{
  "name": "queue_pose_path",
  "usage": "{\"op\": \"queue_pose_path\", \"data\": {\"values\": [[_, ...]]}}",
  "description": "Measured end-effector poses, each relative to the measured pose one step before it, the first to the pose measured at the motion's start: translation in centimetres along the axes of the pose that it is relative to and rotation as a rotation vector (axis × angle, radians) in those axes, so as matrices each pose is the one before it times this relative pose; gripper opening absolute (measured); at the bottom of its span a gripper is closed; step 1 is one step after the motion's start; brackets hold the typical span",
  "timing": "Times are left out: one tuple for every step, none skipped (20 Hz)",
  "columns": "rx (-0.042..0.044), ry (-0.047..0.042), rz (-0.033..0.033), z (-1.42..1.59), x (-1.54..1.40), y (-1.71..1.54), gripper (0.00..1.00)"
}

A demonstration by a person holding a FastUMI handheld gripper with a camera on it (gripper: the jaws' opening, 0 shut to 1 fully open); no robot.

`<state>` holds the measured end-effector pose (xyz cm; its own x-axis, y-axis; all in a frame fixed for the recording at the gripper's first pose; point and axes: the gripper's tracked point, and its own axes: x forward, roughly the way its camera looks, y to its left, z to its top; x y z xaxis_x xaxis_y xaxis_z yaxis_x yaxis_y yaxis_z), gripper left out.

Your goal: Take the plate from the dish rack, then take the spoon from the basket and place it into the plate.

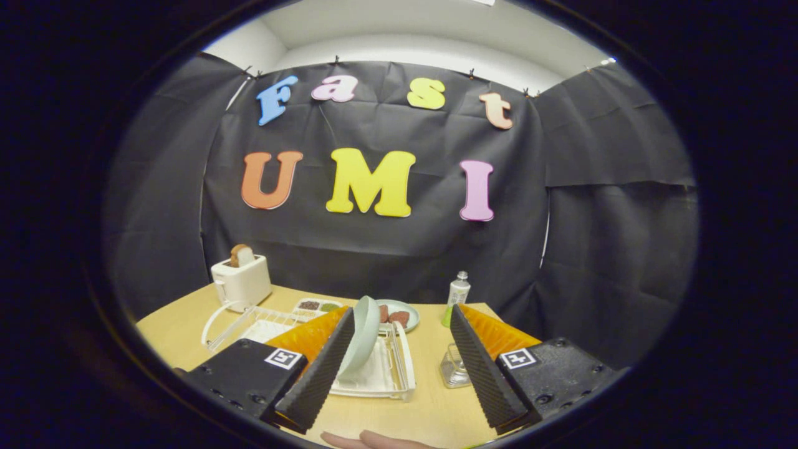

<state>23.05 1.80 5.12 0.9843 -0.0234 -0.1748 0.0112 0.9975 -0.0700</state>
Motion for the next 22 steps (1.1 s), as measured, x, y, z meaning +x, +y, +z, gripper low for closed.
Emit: {"op": "queue_pose_path", "data": {"values": [[0.01283, 0.02463, 0.02824, 0.291, 2.036, 0.727, 1.0], [-0.00017, 0.03599, 0.04526, 0.303, 2.118, 0.961, 1.0], [0.00309, 0.03402, 0.02803, 0.325, 2.029, 0.552, 1.0], [-0.00738, 0.03098, 0.01905, 0.493, 1.768, 0.008, 1.0], [-0.00687, 0.03455, 0.00441, 0.404, 1.63, -0.235, 1.0], [-0.01047, 0.04948, -0.01286, 0.135, 1.38, -0.57, 1.0], [-0.01301, 0.05595, -0.0031, -0.107, 1.181, -0.293, 1.0], [-0.00133, 0.0469, -0.00477, 0.015, 1.062, -0.209, 1.0], [0.01144, 0.04242, 0.01702, 0.0, 0.681, 0.305, 1.0], [0.01275, 0.05746, 0.03711, -0.388, 0.519, 0.633, 1.0], [0.01331, 0.05012, 0.04218, -0.584, 0.443, 0.581, 1.0], [0.01562, 0.0475, 0.00468, -0.447, 0.526, 0.048, 0.99], [0.00622, 0.04397, -0.00642, -0.406, 0.331, -0.142, 0.97], [0.00692, 0.03932, -0.01006, -0.177, 0.419, -0.12, 0.97], [0.01089, 0.0437, -0.01621, -0.378, 0.473, -0.148, 0.92], [0.0178, 0.04262, -0.01623, -0.414, 0.312, -0.121, 0.88], [0.018, 0.04443, -0.02189, -0.492, 0.158, -0.052, 0.81], [0.01194, 0.0324, -0.0217, -0.424, 0.043, 0.155, 0.75], [-0.00079, 0.01865, -0.02935, -0.287, -0.369, 0.334, 0.65], [-0.00694, 0.00241, -0.03948, 0.152, -0.342, 0.096, 0.56], [-0.0112, -0.00175, -0.042, 0.038, -0.136, 0.082, 0.41], [-0.00873, 0.00231, -0.02943, 0.036, -0.289, 0.413, 0.36]]}}
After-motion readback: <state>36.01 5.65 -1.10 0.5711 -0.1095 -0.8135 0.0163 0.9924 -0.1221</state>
